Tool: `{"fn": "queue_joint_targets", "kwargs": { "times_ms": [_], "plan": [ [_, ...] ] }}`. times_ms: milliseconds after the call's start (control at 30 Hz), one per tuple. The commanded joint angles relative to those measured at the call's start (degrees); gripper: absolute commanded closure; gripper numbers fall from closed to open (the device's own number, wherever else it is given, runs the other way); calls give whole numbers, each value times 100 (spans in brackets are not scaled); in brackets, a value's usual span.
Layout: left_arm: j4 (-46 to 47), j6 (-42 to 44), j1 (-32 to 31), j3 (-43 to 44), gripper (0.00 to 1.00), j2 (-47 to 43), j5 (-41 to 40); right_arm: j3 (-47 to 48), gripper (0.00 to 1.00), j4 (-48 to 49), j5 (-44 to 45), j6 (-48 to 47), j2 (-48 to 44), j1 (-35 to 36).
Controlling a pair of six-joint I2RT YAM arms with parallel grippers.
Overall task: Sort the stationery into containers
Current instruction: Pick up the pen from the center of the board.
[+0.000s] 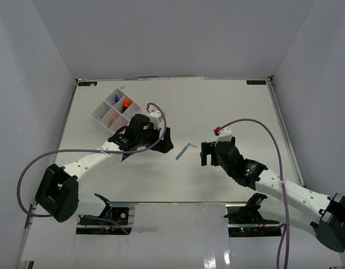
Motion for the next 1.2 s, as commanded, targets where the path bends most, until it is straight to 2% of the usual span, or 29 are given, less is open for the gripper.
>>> {"fn": "queue_joint_targets", "kwargs": {
  "times_ms": [0, 200, 300, 633, 867, 1167],
  "plan": [
    [-150, -246, -573, 334, 3, 528, -510, 52, 3, -63, 139, 217, -178, -60],
    [-264, -440, -1031, 791, 13, 1521, -721, -115, 2, -72, 157, 287, -397, -148],
    [-300, -510, -1110, 967, 21, 1846, -739, -211, 2, -72, 183, 305, -520, -201],
    [-475, -703, -1154, 1424, 33, 2778, -835, -335, 2, -54, 104, 296, -600, -359],
    [-642, -730, -1163, 1696, 38, 3236, -959, -379, 2, -45, 42, 305, -582, -465],
    [-836, -791, -1172, 1828, 55, 3544, -1055, -422, 1, 7, -81, 296, -565, -579]
  ]
}}
